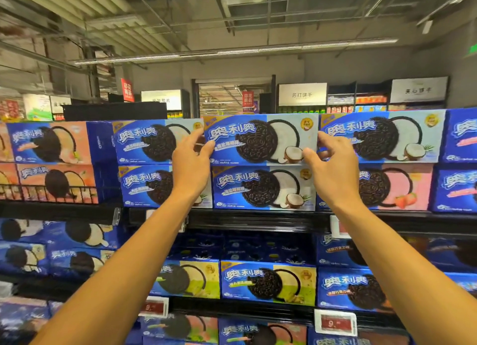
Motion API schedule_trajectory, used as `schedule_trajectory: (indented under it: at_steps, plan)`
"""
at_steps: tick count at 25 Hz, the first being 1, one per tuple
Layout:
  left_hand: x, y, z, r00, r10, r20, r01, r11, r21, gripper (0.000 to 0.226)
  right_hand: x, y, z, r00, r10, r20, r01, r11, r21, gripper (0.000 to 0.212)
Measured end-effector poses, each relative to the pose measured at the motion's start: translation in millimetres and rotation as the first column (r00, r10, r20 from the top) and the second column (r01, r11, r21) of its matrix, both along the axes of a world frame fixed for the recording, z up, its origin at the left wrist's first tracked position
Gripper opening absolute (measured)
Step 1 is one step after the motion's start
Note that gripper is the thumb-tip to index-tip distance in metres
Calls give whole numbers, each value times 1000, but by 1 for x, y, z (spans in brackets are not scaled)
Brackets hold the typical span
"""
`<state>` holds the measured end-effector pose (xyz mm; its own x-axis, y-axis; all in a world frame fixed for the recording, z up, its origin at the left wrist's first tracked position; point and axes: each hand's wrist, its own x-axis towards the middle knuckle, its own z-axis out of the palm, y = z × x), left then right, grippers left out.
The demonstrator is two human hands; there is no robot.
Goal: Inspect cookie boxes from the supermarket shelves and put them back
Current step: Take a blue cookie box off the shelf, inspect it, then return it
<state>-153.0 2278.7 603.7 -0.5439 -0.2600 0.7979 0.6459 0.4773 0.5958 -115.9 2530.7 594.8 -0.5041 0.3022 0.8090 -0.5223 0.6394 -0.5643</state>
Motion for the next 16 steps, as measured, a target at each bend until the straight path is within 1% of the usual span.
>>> schedule_trajectory:
  at_steps: [2, 4, 7, 12, 16]
  plan:
    - [-2, 0, -3, 997, 59, -41, -62, 996, -60, 40, -1, -2, -1, 1000, -9, -14, 9, 1000, 7, 31]
    - [-3, 1, -1, 996, 79, -48, -83, 993, -87, 40, -2, -3, -1, 999, -28, -18, 28, 1000, 9, 29]
    - [-4, 3, -1, 998, 52, -43, -56, 992, -109, 39, -3, -3, -1, 998, -51, -37, 50, 999, -9, 32]
    - [-4, 1, -5, 998, 42, -47, -50, 981, -185, 48, -6, -4, -1, 996, -80, -39, 80, 997, -9, 37]
    - [-3, 1, -5, 998, 39, -39, -45, 985, -165, 49, -10, -5, -1, 995, -96, -28, 97, 995, 1, 40]
